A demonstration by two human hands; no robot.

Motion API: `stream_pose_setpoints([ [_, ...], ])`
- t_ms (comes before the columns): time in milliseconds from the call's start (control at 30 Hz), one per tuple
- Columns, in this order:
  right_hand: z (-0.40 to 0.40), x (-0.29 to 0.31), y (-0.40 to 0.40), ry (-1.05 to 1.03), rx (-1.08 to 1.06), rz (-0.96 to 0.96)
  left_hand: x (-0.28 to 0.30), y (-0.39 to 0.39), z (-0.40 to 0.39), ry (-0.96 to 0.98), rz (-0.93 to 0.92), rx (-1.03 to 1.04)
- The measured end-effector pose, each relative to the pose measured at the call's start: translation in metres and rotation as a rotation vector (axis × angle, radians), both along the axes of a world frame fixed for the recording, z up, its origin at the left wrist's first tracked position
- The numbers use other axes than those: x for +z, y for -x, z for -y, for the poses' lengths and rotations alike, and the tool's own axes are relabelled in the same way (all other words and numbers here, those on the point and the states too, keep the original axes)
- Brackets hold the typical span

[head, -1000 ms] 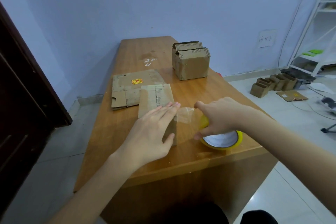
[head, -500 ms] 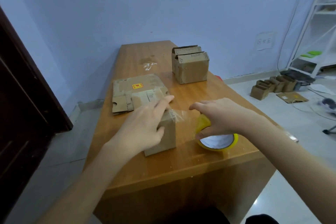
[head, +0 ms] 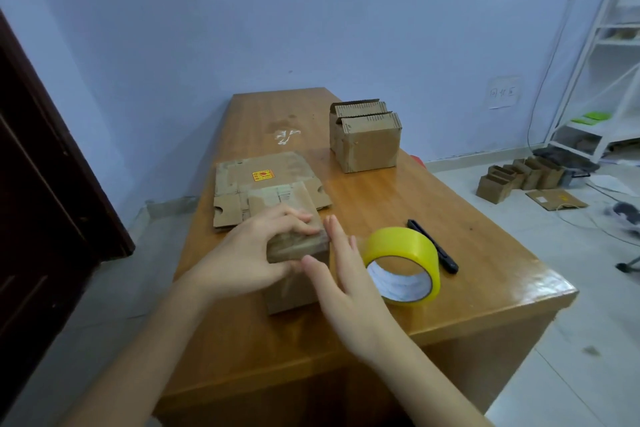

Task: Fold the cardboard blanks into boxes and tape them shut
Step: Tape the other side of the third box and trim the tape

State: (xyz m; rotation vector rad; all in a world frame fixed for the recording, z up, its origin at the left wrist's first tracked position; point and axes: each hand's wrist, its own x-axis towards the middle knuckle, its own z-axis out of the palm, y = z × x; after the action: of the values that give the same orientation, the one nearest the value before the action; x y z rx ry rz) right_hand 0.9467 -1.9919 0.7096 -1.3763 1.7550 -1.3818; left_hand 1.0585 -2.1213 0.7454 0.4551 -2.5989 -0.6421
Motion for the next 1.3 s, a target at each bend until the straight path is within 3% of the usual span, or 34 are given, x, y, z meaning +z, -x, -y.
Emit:
stream_pose_setpoints([
  [133,0.003,-0.009,-0.004,0.002,-0.026,0.109,-0.002,0.007,-0.003,0.057,-0.013,0.082],
  [833,0.005,-0.011,0.003,0.015,-0.027,0.216,-0.017,0.007,0.002,0.101,-0.117,0.045],
  [1100,0.019,0.013,0.011,-0.089,-0.008,-0.174,-0.015,0.007,0.005,0.074,-0.106,-0.001],
  [1200,0.016,0.026,0.010,-0.057,-0.007,-0.105,-0.014,0.006,0.005,0.054,-0.082,0.007],
  [1300,0.006,0.039,0.030,0.140,-0.218,-0.108,-0.011,0.005,0.005,0.038,-0.052,0.020],
])
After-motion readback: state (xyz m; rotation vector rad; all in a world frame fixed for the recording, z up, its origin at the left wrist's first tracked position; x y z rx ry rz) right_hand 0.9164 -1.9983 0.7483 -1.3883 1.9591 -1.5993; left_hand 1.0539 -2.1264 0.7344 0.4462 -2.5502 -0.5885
